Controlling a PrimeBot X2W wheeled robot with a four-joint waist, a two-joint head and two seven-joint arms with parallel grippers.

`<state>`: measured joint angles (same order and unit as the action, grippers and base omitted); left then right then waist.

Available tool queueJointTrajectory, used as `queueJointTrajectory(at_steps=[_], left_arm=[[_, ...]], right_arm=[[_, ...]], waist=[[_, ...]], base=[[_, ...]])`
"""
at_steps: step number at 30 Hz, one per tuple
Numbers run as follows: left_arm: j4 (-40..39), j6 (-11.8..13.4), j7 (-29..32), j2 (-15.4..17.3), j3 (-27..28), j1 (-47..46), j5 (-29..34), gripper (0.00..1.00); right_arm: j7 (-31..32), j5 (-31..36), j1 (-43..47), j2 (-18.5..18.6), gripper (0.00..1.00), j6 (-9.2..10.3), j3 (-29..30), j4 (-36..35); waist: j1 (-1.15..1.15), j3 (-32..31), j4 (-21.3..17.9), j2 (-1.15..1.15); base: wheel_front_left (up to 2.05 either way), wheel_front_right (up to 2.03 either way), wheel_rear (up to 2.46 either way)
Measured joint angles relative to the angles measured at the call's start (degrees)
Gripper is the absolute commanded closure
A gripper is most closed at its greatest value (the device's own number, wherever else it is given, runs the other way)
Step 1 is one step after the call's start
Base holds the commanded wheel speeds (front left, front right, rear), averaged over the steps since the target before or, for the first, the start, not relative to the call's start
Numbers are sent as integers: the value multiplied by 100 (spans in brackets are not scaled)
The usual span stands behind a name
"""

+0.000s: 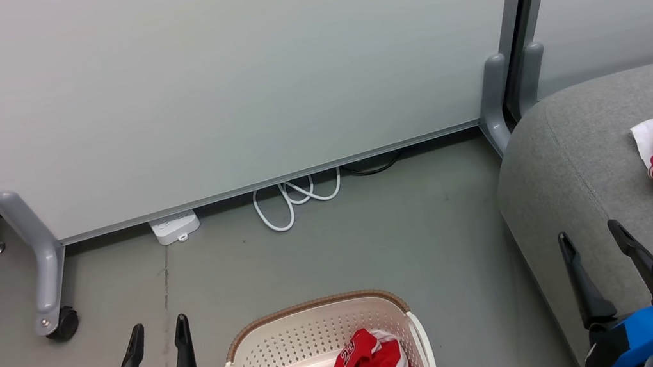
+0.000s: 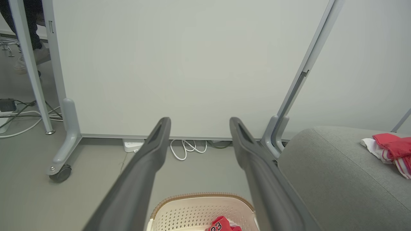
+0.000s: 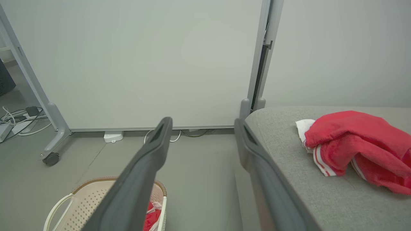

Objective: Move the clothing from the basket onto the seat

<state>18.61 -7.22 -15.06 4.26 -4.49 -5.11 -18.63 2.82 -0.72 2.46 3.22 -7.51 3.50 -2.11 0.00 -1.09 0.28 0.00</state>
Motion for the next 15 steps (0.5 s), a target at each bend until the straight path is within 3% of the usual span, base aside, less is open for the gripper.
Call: queueJointTrajectory(at_steps=[15], left_arm=[[10,-8,0,-93,56,60,99,0]], right_arm=[[-7,-77,16,-23,0,-1,-90,9]], waist=[[0,101,146,0]], base=[[0,0,0]])
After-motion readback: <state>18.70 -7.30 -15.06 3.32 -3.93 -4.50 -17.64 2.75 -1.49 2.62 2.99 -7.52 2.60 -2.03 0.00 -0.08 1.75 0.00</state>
